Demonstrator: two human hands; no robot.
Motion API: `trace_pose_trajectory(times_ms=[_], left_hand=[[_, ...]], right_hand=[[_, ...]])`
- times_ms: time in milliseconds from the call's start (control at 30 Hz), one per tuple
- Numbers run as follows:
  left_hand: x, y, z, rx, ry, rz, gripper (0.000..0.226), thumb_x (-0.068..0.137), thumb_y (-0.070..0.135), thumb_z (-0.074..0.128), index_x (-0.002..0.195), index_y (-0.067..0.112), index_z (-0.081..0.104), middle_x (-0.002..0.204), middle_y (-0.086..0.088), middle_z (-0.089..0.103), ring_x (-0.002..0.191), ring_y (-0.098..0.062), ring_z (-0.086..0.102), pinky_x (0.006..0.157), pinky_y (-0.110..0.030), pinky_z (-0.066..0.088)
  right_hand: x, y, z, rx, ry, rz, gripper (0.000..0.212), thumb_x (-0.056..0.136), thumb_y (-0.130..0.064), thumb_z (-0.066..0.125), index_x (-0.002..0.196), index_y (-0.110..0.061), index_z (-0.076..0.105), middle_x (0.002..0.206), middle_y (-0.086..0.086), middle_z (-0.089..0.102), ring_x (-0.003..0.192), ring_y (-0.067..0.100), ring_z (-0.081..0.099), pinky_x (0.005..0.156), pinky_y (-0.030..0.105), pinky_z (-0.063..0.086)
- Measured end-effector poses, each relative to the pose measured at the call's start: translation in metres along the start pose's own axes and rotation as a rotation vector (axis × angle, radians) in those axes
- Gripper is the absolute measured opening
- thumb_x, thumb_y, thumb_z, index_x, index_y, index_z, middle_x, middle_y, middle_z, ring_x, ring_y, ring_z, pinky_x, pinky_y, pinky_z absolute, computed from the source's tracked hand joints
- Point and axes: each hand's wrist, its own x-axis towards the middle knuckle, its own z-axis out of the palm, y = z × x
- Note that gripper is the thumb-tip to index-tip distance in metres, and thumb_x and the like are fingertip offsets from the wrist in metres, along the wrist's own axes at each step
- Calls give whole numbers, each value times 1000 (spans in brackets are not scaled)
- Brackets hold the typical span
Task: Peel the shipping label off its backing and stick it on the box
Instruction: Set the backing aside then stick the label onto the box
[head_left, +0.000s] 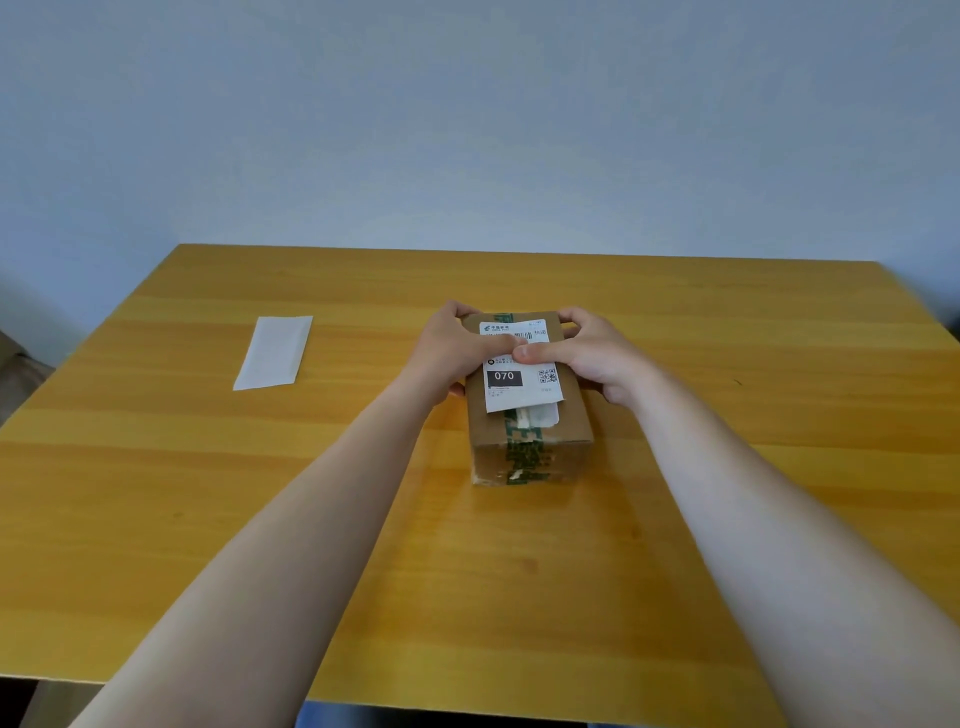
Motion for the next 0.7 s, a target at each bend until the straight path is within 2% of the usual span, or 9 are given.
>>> trace_pose_trajectory(times_ms=[200,300,367,433,533,700], left_hand=[[30,11,-1,39,46,-6,50,72,49,87,103,26,55,97,-3,80,88,-24,78,73,-51,67],[45,15,1,63,96,5,47,72,53,85,96,26,54,92,0,80,86,-22,78,67,-44,66],[54,18,2,68,119,16,47,72,53,85,92,25,54,90,1,79,86,-22,77,59,-37,60],[61,21,2,63,111,12,47,72,53,86,92,24,54,90,1,79,86,-22,77,56,-34,54],[69,25,0,71,113,0,46,73,52,86,91,24,53,89,1,78,86,-23,76,55,-32,50],[71,21,5,87,185,53,44,75,54,83,87,24,54,88,-2,78,84,-25,77,56,-32,50]], right_hand=[[27,-9,-7,-6,10,25,58,71,-32,98,117,-17,67,102,4,80,89,19,79,70,31,58],[45,-12,-10,-14,33,23,59,68,-35,99,114,-15,68,96,2,82,90,22,80,74,36,61],[56,-12,-11,-19,48,16,60,66,-37,99,112,-12,69,88,-1,83,89,21,81,80,40,61],[64,-12,-11,-18,55,11,62,65,-38,99,111,-10,68,80,-6,82,81,16,80,75,36,59],[72,-13,-12,-14,60,4,64,64,-42,99,108,-9,66,81,-7,82,78,14,79,71,32,56],[75,-9,-10,3,100,-30,47,69,-43,96,92,-20,62,86,-2,82,68,11,75,60,25,51]])
